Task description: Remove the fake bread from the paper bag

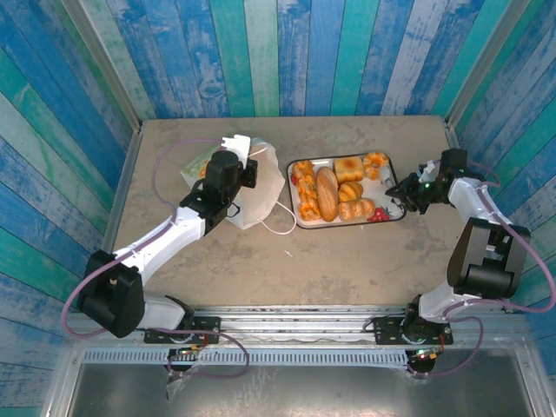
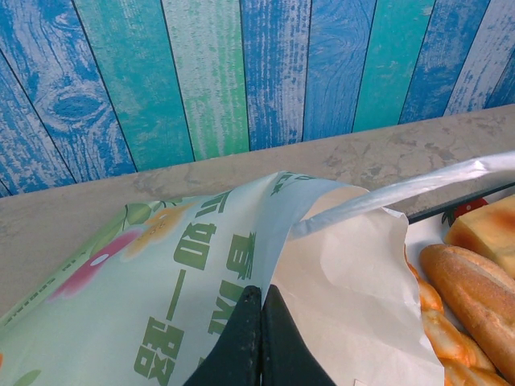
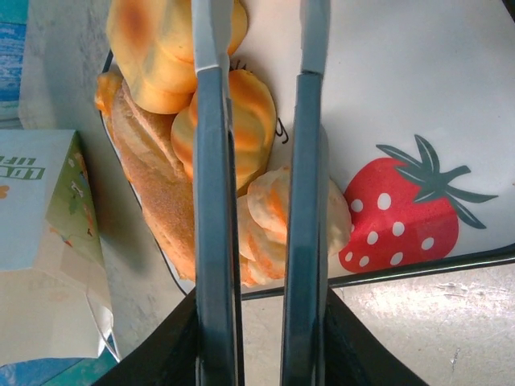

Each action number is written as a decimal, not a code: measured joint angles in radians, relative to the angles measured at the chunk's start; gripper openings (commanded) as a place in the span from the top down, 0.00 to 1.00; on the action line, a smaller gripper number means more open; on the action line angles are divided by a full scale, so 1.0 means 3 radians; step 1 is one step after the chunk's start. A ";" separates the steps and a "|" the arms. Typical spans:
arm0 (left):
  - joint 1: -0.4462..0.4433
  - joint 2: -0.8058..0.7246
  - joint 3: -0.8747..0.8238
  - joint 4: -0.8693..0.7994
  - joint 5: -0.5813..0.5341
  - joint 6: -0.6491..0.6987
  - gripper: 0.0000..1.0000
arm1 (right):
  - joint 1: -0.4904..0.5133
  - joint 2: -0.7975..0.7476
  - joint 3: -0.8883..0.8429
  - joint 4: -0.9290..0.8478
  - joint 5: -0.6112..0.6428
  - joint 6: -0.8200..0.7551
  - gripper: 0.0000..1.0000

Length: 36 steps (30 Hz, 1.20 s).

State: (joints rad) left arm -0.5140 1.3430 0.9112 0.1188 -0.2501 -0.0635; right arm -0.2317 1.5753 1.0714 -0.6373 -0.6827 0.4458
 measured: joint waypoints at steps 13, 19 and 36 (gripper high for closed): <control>0.0000 0.0000 0.0001 -0.0003 0.0001 0.0037 1.00 | -0.0038 -0.0126 0.0000 0.0025 0.0006 0.0004 0.60; 0.0000 0.0000 0.0001 -0.0003 0.0005 0.0128 1.00 | -0.0060 -0.0463 -0.0123 -0.0004 0.0001 -0.0006 0.63; 0.0000 -0.0031 -0.0047 0.0085 0.0195 0.0380 1.00 | 0.1088 -0.2111 -0.0682 0.0036 -0.0112 0.0412 0.65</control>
State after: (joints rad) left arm -0.5140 1.3338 0.8970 0.1444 -0.1917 0.0505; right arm 0.0948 0.9421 0.8669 -0.6266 -0.7162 0.5694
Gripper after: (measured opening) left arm 0.043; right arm 0.348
